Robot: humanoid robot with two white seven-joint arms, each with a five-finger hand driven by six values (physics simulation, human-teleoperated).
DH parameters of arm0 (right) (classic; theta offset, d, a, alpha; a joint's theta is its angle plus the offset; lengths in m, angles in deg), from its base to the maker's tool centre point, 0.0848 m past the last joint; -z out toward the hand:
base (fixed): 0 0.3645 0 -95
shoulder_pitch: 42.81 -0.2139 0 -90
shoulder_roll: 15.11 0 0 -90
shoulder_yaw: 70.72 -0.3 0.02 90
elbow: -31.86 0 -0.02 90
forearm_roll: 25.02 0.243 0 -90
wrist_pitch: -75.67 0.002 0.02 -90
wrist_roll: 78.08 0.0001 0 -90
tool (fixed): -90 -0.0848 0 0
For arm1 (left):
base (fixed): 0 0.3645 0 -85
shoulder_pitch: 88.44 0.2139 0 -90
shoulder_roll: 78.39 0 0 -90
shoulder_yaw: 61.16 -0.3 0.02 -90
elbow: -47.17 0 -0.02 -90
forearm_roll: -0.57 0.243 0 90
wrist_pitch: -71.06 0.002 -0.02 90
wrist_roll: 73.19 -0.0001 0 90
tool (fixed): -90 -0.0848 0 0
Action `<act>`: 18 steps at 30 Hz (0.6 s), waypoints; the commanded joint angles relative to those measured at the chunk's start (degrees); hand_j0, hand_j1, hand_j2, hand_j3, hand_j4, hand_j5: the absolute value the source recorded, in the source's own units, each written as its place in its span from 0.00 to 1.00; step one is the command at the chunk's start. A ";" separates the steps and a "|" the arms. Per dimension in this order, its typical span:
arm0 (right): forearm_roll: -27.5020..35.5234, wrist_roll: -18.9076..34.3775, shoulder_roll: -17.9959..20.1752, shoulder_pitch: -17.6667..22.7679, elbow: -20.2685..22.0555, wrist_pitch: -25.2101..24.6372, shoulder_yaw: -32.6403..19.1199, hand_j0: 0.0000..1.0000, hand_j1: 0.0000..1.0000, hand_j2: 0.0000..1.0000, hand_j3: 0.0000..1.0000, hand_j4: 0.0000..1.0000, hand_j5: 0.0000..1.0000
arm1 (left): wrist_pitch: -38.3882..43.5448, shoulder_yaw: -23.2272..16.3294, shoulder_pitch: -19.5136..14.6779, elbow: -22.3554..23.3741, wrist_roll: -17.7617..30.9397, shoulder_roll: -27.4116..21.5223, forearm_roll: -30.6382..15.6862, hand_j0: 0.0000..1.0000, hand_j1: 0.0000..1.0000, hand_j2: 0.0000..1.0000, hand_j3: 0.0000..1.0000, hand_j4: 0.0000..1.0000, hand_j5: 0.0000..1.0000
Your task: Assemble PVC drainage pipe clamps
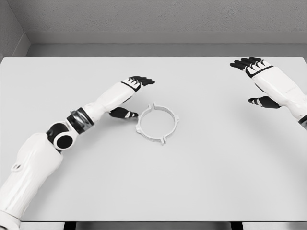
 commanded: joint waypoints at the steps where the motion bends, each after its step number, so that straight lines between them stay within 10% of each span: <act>1: 0.40 -0.03 0.00 0.00 0.13 -0.12 0.05 1.00 1.00 1.00 1.00 1.00 1.00 | 0.01 0.54 0.00 -0.04 -0.12 -0.31 -1.00 1.00 1.00 1.00 1.00 1.00 1.00; 18: 0.40 -0.03 0.00 -0.09 0.13 -0.12 0.14 1.00 1.00 1.00 1.00 1.00 1.00 | 0.01 -2.45 4.75 -8.57 -0.21 -6.64 -3.20 1.00 1.00 1.00 1.00 1.00 1.00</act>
